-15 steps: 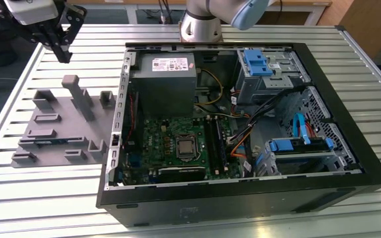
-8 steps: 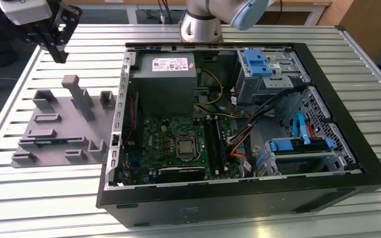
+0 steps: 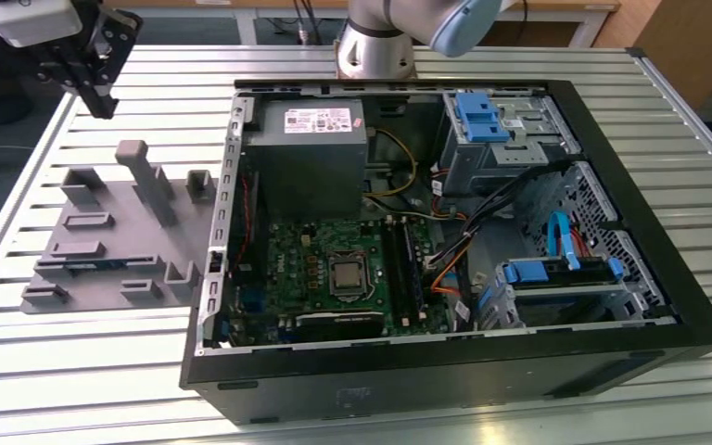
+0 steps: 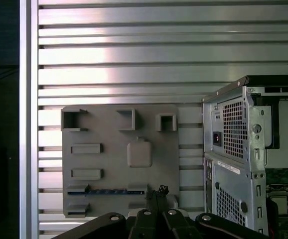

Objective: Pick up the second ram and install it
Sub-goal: 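Reach for the second ram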

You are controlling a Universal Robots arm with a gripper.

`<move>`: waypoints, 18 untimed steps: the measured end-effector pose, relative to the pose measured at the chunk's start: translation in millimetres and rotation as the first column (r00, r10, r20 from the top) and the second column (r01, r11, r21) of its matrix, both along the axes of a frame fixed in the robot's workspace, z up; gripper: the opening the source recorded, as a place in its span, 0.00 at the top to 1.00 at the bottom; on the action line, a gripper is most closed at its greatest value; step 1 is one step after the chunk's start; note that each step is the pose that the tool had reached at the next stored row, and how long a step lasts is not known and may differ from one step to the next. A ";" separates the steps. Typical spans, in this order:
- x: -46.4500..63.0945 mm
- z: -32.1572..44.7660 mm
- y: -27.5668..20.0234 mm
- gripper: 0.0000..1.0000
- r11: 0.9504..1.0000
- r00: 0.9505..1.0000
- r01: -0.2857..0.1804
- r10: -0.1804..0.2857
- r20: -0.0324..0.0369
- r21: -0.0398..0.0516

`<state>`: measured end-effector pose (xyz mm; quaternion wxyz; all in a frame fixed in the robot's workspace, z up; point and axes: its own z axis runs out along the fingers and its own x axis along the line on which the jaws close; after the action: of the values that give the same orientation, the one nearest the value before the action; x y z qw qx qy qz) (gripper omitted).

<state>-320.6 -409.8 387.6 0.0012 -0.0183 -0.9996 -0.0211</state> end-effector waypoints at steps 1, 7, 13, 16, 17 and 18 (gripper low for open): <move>-1.1 0.0 0.0 0.89 1.000 1.000 0.000 0.000 0.000 0.000; -8.1 -0.2 0.0 0.89 1.000 1.000 0.000 0.000 0.000 0.000; -15.4 -0.6 -2.7 0.89 1.000 1.000 0.000 0.000 0.000 0.000; -19.0 -0.8 -4.8 0.89 1.000 1.000 0.000 0.000 0.000 0.000; -20.3 -0.9 -5.5 0.89 1.000 1.000 0.000 0.000 0.000 0.000; -21.5 -0.9 -6.0 0.89 1.000 1.000 0.000 0.000 0.000 0.000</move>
<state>-342.2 -415.8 386.7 0.0013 -0.0183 -0.9996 -0.0211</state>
